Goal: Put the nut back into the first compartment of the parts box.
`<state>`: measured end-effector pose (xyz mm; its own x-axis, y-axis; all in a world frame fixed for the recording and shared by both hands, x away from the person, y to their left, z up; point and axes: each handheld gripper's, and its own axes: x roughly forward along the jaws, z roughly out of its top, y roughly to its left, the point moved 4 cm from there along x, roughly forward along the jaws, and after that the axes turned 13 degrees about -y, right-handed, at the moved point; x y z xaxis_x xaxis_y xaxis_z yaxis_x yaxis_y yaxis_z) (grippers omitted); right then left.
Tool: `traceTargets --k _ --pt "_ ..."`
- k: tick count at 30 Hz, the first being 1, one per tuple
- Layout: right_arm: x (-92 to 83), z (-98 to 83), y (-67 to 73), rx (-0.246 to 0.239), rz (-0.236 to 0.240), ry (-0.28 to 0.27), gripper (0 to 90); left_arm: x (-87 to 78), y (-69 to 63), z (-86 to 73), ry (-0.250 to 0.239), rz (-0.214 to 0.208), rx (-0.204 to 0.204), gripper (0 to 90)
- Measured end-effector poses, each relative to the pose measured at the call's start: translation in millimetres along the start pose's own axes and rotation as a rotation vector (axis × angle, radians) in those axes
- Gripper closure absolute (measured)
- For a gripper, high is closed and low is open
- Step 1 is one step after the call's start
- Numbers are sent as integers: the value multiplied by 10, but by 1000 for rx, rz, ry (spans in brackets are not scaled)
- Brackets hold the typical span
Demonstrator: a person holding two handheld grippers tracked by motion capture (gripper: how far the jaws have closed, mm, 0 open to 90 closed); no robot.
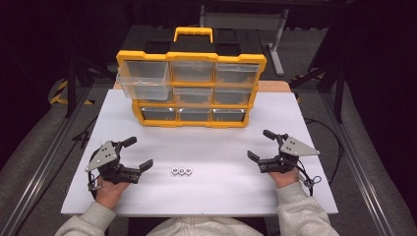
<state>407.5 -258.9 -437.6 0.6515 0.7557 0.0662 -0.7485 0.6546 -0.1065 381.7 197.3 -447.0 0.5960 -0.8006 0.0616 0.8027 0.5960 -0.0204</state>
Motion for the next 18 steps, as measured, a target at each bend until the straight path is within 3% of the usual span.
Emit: traceTargets --k 7,14,18 --pt "-2 26 17 -27 -10 22 46 -12 36 0 -46 -8 -53 1" --pt "24 79 75 -67 20 21 49 -1 25 -7 -36 -21 -37 5" --pt "33 92 93 -67 32 22 50 5 17 -13 -20 -15 -16 11"
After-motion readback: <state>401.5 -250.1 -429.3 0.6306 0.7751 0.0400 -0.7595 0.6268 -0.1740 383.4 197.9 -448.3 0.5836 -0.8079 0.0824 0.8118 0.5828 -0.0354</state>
